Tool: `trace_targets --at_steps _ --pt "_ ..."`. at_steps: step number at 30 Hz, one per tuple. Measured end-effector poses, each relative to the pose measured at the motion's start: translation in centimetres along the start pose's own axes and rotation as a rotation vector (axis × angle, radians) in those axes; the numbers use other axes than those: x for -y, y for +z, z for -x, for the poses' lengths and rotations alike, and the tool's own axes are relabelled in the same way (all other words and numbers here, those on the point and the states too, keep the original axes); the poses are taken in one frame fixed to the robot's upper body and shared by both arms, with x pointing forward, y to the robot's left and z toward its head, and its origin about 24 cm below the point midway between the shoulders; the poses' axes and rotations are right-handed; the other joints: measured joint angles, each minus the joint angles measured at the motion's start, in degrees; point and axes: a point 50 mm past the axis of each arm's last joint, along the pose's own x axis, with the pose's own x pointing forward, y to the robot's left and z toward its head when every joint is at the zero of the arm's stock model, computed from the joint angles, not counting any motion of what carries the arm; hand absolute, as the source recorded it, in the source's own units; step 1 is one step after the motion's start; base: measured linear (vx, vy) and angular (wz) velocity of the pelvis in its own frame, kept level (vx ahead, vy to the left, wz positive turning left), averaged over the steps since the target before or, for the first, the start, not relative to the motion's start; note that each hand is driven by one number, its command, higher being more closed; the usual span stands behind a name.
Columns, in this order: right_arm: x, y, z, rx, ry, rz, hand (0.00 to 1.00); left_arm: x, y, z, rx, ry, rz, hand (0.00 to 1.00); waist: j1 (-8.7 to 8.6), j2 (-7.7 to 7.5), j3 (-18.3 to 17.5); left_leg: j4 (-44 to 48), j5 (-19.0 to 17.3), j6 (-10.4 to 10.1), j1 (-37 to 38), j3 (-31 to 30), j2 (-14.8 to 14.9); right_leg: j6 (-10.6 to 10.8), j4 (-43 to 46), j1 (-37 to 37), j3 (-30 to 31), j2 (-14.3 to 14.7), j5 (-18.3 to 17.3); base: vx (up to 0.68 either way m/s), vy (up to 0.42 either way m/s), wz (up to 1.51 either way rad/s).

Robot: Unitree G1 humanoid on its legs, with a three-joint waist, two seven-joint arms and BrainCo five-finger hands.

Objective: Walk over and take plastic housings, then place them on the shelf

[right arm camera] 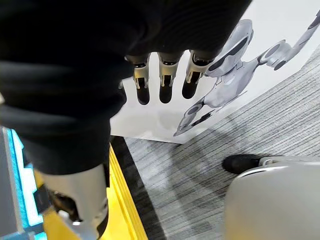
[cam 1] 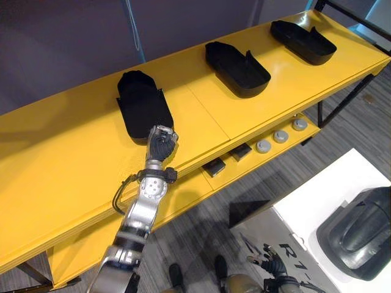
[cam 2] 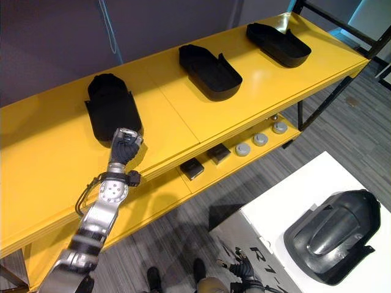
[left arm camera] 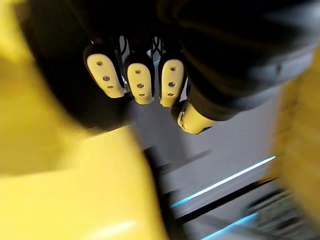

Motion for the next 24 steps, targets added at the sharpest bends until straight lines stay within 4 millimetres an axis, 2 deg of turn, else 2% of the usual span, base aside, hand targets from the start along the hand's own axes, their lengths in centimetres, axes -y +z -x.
trace_targets --at_steps 1,3,5,7,10,14,18,19,23,24 --pt "0.2 -0.4 0.1 -0.016 -0.004 0.005 0.0 -2.8 1.2 0.6 0.068 0.12 0.0 1.0 0.79 0.27 -0.2 0.2 0.0 0.0 0.4 -1.2 -0.1 0.0 0.0 1.0 -1.0 0.0 -0.4 0.02 -0.013 0.42" --pt "0.7 -1.3 0.4 -0.049 -0.012 0.014 0.0 -6.8 1.5 1.7 0.084 0.304 -0.031 1.0 3.19 1.12 -1.1 0.2 0.0 0.0 1.3 -3.4 -0.2 0.0 0.1 2.8 -2.8 -0.1 -1.1 0.03 -0.016 0.56" --pt "1.1 -2.0 0.5 -0.08 -0.015 0.025 0.0 -8.7 0.7 3.5 0.035 0.375 -0.062 1.0 5.27 1.84 -2.6 0.0 0.0 0.0 1.3 -4.9 -0.5 -0.1 0.3 3.6 -4.5 -0.3 -1.7 0.02 0.0 0.49" --pt "1.2 -2.2 0.5 -0.089 -0.013 0.04 0.0 -10.0 0.0 5.6 -0.036 0.415 -0.086 1.0 6.91 1.83 -3.7 0.0 0.1 0.1 1.4 -6.7 -0.8 -0.1 1.3 4.1 -6.3 -0.6 -2.5 0.01 -0.001 0.47" --pt "0.7 -2.3 0.5 -0.092 0.003 0.036 0.0 -11.9 -1.0 8.1 -0.132 0.477 -0.128 1.0 8.44 1.24 -4.9 -0.1 0.2 0.3 1.7 -7.7 -1.0 0.1 1.3 5.2 -7.5 -0.8 -2.8 -0.01 0.002 0.26" --pt "-0.3 -2.8 0.8 -0.104 0.02 0.025 0.0 -14.7 -1.8 11.4 -0.249 0.601 -0.195 1.0 9.59 0.31 -7.0 -0.1 -0.1 0.3 1.8 -8.2 -1.3 0.3 1.8 5.3 -8.5 -1.3 -3.0 -0.01 0.015 0.08" --pt "-1.2 -2.2 1.1 -0.066 0.022 -0.022 0.0 -16.1 -3.6 16.6 -0.478 0.687 -0.259 1.0 9.63 -0.34 -8.6 -0.1 -0.6 1.2 2.3 -7.3 -1.5 0.8 2.6 5.5 -8.7 -1.9 -3.4 0.0 0.021 0.01" --pt "-1.6 -2.1 1.2 -0.058 0.027 -0.028 0.0 -16.2 -4.5 18.6 -0.583 0.704 -0.267 0.0 9.6 -0.47 -9.0 -0.1 -0.7 1.2 2.6 -5.5 -1.3 1.1 3.1 5.6 -8.8 -2.3 -3.7 -0.01 0.036 0.01" --pt "-3.0 -1.0 1.2 -0.018 0.064 -0.027 0.0 -14.7 -7.9 25.0 -0.954 0.656 -0.215 0.0 9.84 -1.43 -9.9 0.0 -0.9 1.6 3.9 -2.2 -1.4 1.7 5.1 5.7 -8.4 -3.3 -4.7 -0.02 0.044 -0.04" --pt "-3.3 -1.0 1.2 -0.021 0.074 -0.022 0.0 -14.3 -8.4 25.7 -0.997 0.643 -0.192 0.0 9.85 -1.58 -10.1 0.0 -0.9 1.6 3.9 -1.8 -1.4 1.8 5.3 5.7 -8.5 -3.5 -4.9 0.0 0.0 0.0"
